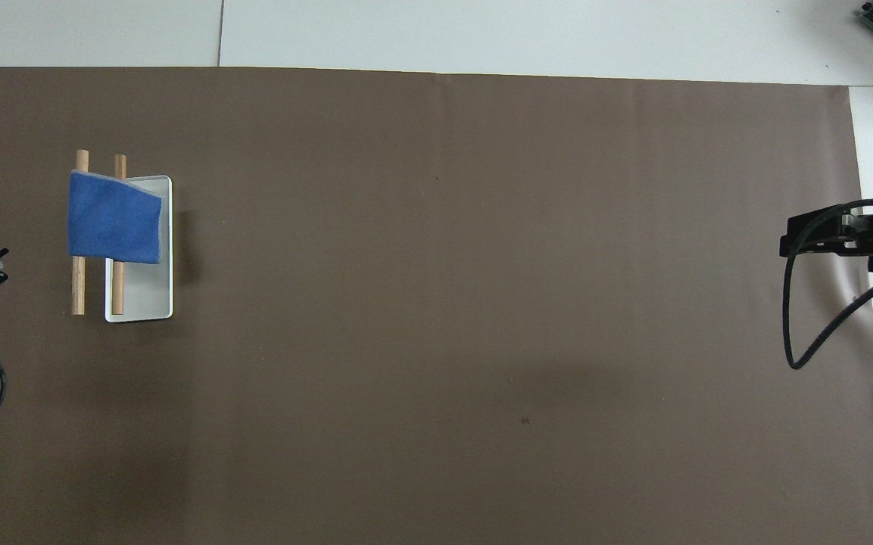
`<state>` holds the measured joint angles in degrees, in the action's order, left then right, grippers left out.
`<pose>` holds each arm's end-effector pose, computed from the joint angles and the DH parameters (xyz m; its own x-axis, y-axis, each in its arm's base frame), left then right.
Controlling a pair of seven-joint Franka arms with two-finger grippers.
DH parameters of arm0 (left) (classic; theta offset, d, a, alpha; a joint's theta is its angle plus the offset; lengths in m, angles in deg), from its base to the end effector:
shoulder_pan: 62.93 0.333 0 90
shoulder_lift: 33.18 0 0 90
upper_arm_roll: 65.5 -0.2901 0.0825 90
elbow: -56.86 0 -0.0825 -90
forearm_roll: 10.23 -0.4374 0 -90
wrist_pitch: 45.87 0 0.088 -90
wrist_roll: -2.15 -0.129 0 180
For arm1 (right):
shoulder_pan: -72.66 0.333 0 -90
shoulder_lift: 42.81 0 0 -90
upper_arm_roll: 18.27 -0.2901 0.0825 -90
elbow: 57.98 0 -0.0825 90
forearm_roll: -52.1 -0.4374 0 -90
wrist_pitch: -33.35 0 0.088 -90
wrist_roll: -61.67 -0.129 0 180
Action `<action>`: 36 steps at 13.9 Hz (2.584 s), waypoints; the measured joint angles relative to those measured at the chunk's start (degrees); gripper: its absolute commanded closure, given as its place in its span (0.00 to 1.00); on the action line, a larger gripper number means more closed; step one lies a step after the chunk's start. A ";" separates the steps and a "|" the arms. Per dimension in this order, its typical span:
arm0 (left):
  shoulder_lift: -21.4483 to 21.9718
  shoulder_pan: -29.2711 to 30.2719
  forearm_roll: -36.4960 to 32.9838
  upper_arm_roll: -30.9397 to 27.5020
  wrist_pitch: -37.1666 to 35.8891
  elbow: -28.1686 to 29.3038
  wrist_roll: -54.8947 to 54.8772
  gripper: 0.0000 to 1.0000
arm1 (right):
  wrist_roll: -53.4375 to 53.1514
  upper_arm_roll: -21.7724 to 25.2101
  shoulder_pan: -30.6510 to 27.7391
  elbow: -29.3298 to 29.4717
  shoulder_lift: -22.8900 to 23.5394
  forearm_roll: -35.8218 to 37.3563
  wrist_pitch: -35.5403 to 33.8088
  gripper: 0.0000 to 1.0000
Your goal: Right arm passes towel to left arm to hang
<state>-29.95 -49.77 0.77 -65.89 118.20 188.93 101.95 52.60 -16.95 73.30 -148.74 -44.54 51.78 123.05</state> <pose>0.5852 0.1507 0.3619 -0.4673 0.8502 -0.2427 0.6706 0.5197 0.5295 0.5991 -0.0066 0.5874 0.9855 -0.1693 0.0105 -0.1692 -0.9855 -0.0080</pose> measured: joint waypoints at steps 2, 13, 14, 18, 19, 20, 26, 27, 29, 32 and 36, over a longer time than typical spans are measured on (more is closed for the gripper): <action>0.69 -0.49 -0.02 0.71 -4.42 -2.21 -4.31 0.00 | 1.61 0.07 -0.12 -0.37 -0.05 0.00 0.00 0.00; 3.23 -18.16 -0.02 1.62 -27.72 -9.95 -35.45 0.00 | -0.14 0.14 -0.22 -1.19 -0.16 0.00 -0.04 0.00; 3.55 -19.15 -0.02 1.61 -29.68 -10.70 -38.91 0.00 | -0.05 0.13 -0.22 -1.23 -0.18 0.00 -0.04 0.00; 4.28 -20.81 -0.26 1.58 -39.03 -16.34 -56.98 0.00 | 3.50 0.16 -0.22 -2.43 -0.75 0.00 -0.03 0.00; 4.29 -20.82 -0.97 1.47 -40.51 -17.80 -61.81 0.00 | 3.64 0.16 -0.22 -2.52 -0.87 0.00 -0.03 0.00; 4.29 -20.82 -2.01 1.29 -41.62 -18.94 -66.45 0.00 | 3.65 0.16 -0.22 -2.56 -0.94 0.00 -0.03 0.00; 3.34 -20.76 -9.02 0.40 -54.12 -30.09 -89.70 0.00 | 3.75 0.17 -0.22 -2.62 -0.97 0.06 0.18 0.00; 2.88 -20.72 -10.24 0.29 -56.12 -32.41 -92.49 0.00 | 3.75 0.17 -0.22 -2.61 -0.97 0.06 0.18 0.00; 1.50 -20.58 -12.32 0.25 -59.39 -36.73 -96.71 0.00 | 3.70 0.18 -0.24 -2.40 -0.97 0.07 0.19 0.00; -1.47 -20.56 -12.55 0.36 -64.86 -42.95 -100.76 0.00 | 3.51 0.31 -0.34 -1.61 -0.98 0.06 0.16 0.00; -3.73 -20.56 -12.51 0.29 -70.82 -47.15 -106.55 0.00 | 3.46 0.33 -0.34 -1.70 -0.96 0.07 0.12 0.00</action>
<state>-33.67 -70.33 -11.74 -65.59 47.39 141.78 -4.60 56.06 -16.61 72.97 -150.44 -45.50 51.84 123.18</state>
